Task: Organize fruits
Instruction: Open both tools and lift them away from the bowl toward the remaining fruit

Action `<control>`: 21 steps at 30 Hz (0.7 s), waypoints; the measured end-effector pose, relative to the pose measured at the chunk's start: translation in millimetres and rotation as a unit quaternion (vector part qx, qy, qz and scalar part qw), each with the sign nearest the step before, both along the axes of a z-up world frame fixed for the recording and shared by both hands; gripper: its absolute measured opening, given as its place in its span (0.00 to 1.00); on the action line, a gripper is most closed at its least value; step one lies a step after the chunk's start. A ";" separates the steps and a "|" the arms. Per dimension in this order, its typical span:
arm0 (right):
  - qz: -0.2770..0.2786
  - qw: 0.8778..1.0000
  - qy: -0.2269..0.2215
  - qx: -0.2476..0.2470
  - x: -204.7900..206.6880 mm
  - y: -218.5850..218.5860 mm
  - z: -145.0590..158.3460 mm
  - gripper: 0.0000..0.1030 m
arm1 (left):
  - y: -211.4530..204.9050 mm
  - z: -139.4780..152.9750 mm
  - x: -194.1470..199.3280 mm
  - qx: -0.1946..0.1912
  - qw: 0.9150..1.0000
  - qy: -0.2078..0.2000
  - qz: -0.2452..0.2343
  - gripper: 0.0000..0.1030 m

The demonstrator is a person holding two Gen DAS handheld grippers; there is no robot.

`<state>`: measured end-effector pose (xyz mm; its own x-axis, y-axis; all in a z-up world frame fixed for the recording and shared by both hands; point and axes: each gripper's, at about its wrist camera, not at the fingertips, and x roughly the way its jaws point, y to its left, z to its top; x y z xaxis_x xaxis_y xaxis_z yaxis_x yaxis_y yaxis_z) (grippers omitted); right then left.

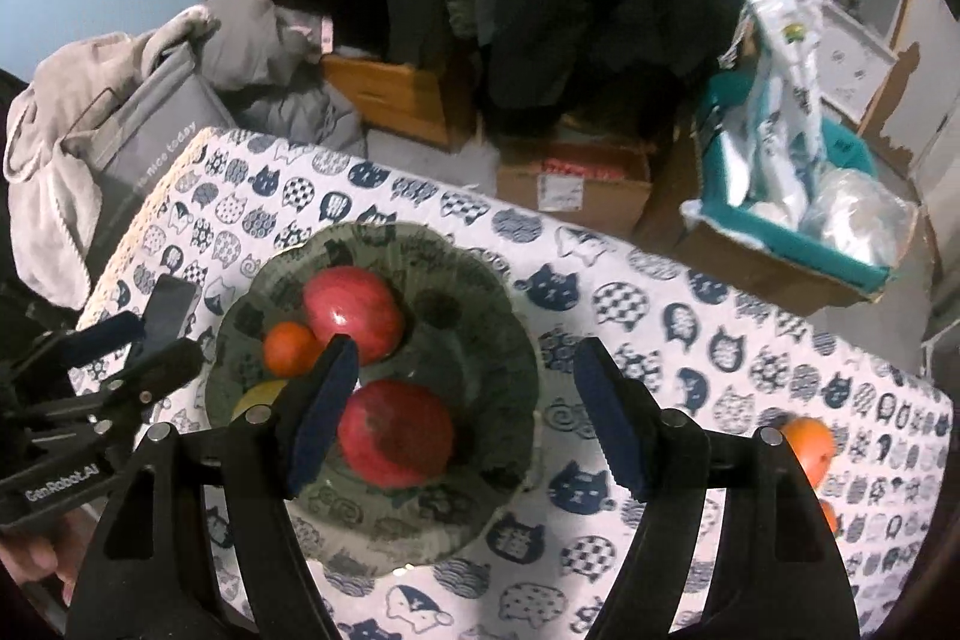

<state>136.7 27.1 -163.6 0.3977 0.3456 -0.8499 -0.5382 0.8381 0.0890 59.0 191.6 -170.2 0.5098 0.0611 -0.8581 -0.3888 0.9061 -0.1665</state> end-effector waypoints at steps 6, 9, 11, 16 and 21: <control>-0.008 1.000 -0.019 0.001 -7.5 -21.3 17.0 0.73 | -11.0 18.4 -4.9 0.010 1.000 -0.016 -0.008 0.76; -0.011 0.999 -0.030 0.002 -12.6 -31.9 26.7 0.73 | -20.3 27.0 -7.9 0.020 0.999 -0.022 -0.015 0.79; -0.014 0.999 -0.040 0.002 -16.2 -40.3 34.9 0.73 | -27.4 32.7 -9.6 0.029 0.999 -0.025 -0.019 0.80; -0.022 0.998 -0.056 0.010 -25.1 -60.6 52.0 0.77 | -48.7 51.1 -15.3 0.053 0.997 -0.038 -0.043 0.84; -0.030 0.997 -0.070 0.011 -37.0 -83.2 65.5 0.77 | -71.6 64.9 -21.0 0.074 0.993 -0.053 -0.072 0.85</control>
